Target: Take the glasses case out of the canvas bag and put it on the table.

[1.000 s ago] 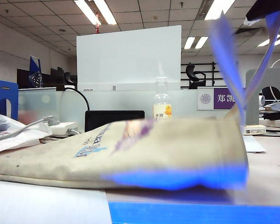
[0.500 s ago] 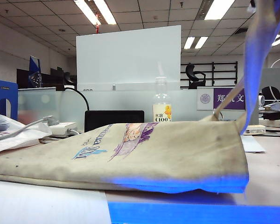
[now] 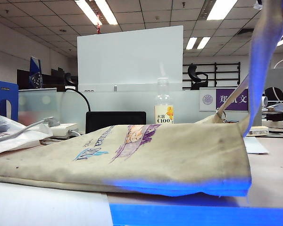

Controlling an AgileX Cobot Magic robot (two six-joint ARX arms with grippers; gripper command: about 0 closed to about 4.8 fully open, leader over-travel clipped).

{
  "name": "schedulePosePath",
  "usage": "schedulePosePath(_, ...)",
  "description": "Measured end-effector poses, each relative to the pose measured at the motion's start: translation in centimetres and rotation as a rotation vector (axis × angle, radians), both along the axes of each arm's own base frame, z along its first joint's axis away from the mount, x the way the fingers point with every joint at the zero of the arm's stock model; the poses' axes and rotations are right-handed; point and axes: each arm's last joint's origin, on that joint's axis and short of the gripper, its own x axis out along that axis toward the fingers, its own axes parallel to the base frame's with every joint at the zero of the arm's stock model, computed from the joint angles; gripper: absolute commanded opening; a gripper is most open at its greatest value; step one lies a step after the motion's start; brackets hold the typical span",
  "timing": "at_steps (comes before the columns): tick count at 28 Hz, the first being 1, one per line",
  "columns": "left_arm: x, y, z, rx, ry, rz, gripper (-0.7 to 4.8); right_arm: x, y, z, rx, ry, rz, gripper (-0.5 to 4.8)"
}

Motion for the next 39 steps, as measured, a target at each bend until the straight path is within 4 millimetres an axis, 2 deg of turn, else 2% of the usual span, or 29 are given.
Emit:
schedulePosePath(5,0.4,-1.0,-1.6,0.033,0.041,-0.008,3.74,-0.1,0.0,0.0,0.001,-0.002,-0.004,-0.06)
schedulePosePath(7,0.7,-1.3,-2.1,0.04,0.05,-0.005,3.43,-0.3,-0.1,0.1,0.002,-0.012,0.001,-0.06)
schedulePosePath(8,0.7,-1.3,-2.2,0.04,0.052,-0.006,1.17,-0.3,-0.1,0.1,0.002,-0.01,0.002,-0.06)
schedulePosePath(9,0.7,-1.4,-2.1,0.025,0.055,-0.015,-0.29,-0.3,-0.1,0.1,0.001,-0.011,-0.001,-0.06)
schedulePosePath(10,0.7,-1.4,-2.1,0.014,0.065,-0.028,-0.04,-0.3,-0.1,0.2,-0.001,-0.014,-0.006,-0.06)
schedulePosePath(16,0.6,-1.3,-1.6,-0.033,0.059,-0.064,-0.06,-0.6,-0.3,0.1,-0.011,-0.016,-0.036,0.07)
schedulePosePath(17,0.6,-1.3,-1.6,-0.032,0.051,-0.057,-0.06,-0.6,-0.4,0.2,-0.011,-0.018,-0.037,0.85)
schedulePosePath(18,1.0,-1.0,-1.4,-0.034,0.033,-0.037,-0.06,-0.9,-0.5,0.2,-0.015,-0.024,-0.05,1.42)
schedulePosePath(19,1.4,-0.9,-1.2,-0.032,-0.011,0.001,-0.06,-1.2,-0.6,0.1,-0.016,-0.014,-0.037,2.48)
schedulePosePath(20,3.7,0.0,-0.8,-0.06,-0.115,0.109,-0.06,-2.0,-0.5,0.2,-0.004,-0.019,0.036,2.69)
schedulePosePath(21,5.0,0.6,-0.8,-0.06,-0.144,0.172,-0.06,-2.4,-0.5,0.4,0.006,-0.028,0.067,2.75)
schedulePosePath(22,6.7,1.5,-0.6,-0.069,-0.163,0.26,-0.06,-2.7,-0.6,0.3,0.005,-0.012,0.074,2.75)
schedulePosePath(26,7.5,1.6,0.5,-0.138,-0.126,0.325,-0.06,-3.3,-0.8,-0.7,-0.023,0.077,0.068,2.64)
schedulePosePath(28,7.8,2.7,1.2,-0.147,-0.116,0.351,-0.06,-3.3,-1.0,-0.8,-0.037,0.087,0.032,2.0)
schedulePosePath(30,7.8,3.7,2.2,-0.164,-0.132,0.367,-0.06,-3.2,-1.0,-1.0,-0.047,0.105,0.019,1.1)
schedulePosePath(33,6.0,4.6,4.7,-0.221,-0.159,0.332,-0.06,-2.9,-0.8,-1.2,-0.056,0.131,0.033,0.27)
schedulePosePath(37,2.7,6.9,9.1,-0.333,-0.212,0.275,-0.06,-2.2,-0.5,-1.7,-0.057,0.153,0.062,0.21)
schedulePosePath(39,2.0,7.9,10.3,-0.358,-0.234,0.28,-0.06,-1.7,0.0,-2.1,-0.059,0.159,0.084,0.21)
